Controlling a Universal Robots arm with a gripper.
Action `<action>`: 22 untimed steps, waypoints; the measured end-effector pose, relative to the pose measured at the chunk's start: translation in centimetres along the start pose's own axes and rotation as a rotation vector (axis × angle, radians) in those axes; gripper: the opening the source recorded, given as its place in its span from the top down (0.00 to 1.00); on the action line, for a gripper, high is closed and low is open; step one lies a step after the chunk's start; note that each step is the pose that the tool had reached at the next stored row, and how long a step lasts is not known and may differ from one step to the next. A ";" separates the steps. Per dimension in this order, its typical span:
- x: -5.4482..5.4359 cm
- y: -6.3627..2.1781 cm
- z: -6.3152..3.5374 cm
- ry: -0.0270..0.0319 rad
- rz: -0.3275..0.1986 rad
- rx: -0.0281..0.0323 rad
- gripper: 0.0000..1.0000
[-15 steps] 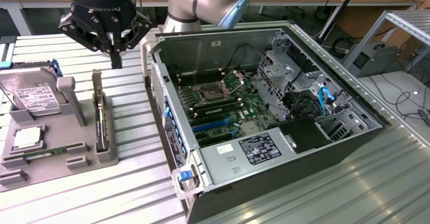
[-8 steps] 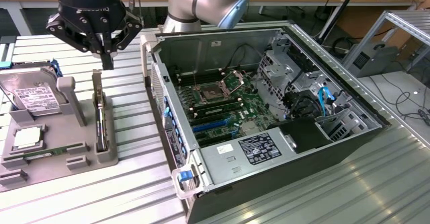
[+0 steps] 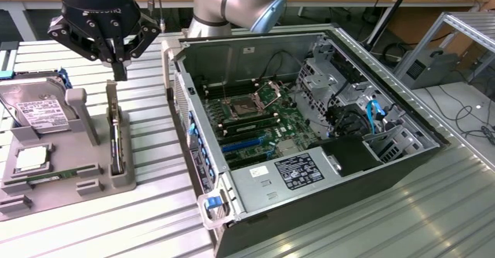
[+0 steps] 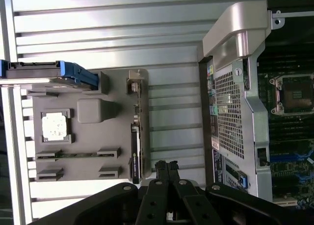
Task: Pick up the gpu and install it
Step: 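Reach for the gpu, then pick up the gpu and move the gpu toward the slot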
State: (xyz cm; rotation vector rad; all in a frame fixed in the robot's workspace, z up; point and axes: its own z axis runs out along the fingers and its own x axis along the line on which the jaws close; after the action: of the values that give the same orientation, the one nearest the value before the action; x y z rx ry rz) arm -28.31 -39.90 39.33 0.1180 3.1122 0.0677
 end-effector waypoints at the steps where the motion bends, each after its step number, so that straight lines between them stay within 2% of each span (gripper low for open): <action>1: 0.0 0.00 0.00 0.0000 0.000 0.0000 0.89; 10: 0.0 0.00 0.00 0.0000 0.000 0.0000 0.89; 11: 0.0 0.00 0.00 0.0000 0.000 0.0000 0.83; 12: 0.0 0.00 0.00 0.0000 0.000 0.0000 0.71; 13: 0.0 0.00 0.00 0.0000 0.000 0.0000 0.71; 14: 0.0 0.00 0.00 0.0000 0.000 0.0001 0.64; 22: 0.0 0.00 0.00 0.0000 0.000 0.0000 0.63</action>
State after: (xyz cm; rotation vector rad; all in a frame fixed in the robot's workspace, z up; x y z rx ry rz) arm -28.31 -39.90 39.33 0.1180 3.1122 0.0676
